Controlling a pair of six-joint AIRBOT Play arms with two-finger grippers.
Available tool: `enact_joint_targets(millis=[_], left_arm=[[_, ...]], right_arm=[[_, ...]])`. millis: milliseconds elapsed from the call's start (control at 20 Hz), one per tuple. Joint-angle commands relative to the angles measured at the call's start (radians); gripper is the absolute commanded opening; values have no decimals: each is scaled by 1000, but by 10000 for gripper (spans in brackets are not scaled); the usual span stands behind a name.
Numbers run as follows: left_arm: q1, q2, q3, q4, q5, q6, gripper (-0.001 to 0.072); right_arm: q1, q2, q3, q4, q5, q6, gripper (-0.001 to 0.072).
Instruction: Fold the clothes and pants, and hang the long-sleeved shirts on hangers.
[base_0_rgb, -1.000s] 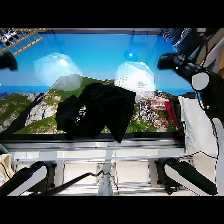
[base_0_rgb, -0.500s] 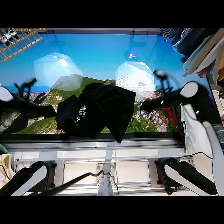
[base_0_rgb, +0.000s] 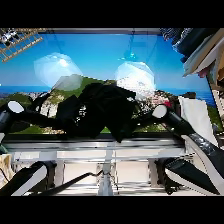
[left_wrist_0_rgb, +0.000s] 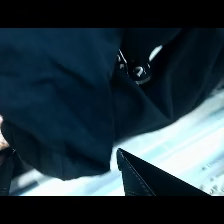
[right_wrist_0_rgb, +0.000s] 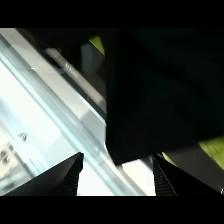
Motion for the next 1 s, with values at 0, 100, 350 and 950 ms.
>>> enact_joint_targets(millis=[0, 100, 350, 950], left_arm=[[1, 0, -25, -19, 105, 36, 701], [1, 0, -25, -20, 145, 35, 694], [0, -42, -26, -135, 172, 35, 167], [317, 99, 719, -386, -117, -153, 7]], right_arm=[[139, -90, -8, 8, -205, 42, 510], [175, -177, 34, 8, -219, 42, 497], [185, -361, 185, -56, -217, 181, 93], [15, 195, 876, -852, 190, 493, 17]])
